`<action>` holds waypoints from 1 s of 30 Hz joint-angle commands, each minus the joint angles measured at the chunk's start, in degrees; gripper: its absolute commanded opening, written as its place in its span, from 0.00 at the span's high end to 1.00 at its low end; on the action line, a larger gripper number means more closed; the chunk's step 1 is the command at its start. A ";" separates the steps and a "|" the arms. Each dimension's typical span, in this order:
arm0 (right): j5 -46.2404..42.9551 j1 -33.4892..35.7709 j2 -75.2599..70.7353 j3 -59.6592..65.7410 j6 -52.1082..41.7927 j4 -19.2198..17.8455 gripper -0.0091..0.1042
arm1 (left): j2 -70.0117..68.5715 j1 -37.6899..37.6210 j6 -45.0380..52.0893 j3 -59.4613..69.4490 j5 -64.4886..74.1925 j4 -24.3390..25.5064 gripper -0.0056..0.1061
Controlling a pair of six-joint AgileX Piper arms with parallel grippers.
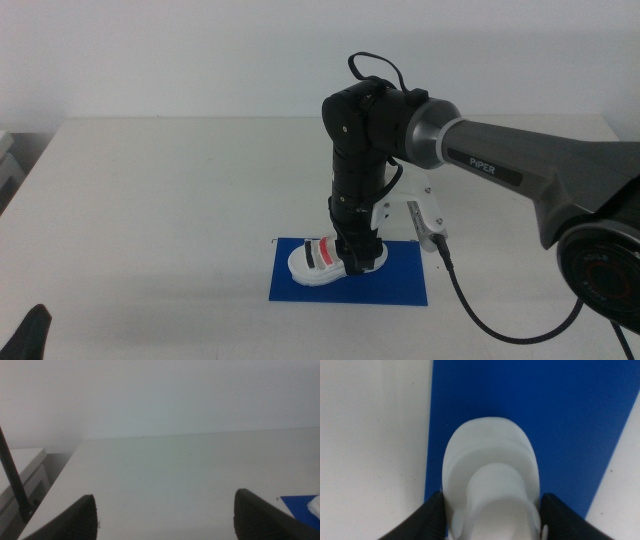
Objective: Use one arm to grab the shoe from the table and place it on the mat.
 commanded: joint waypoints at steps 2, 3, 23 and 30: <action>4.53 -0.58 -5.26 -0.53 0.06 -0.57 0.95 | -0.76 -0.26 -0.27 0.40 -4.67 -0.55 0.11; 4.53 -0.62 -5.26 -0.53 0.06 -0.64 0.95 | -0.76 -0.26 -0.27 0.40 -4.67 -0.55 0.11; 4.42 -0.71 -4.61 0.24 0.01 -1.29 0.24 | -0.76 -0.26 -0.27 0.40 -4.67 -0.55 0.11; 4.40 -0.71 -5.67 -0.08 -0.16 0.59 0.20 | -0.76 -0.26 -0.27 0.40 -4.67 -0.55 0.11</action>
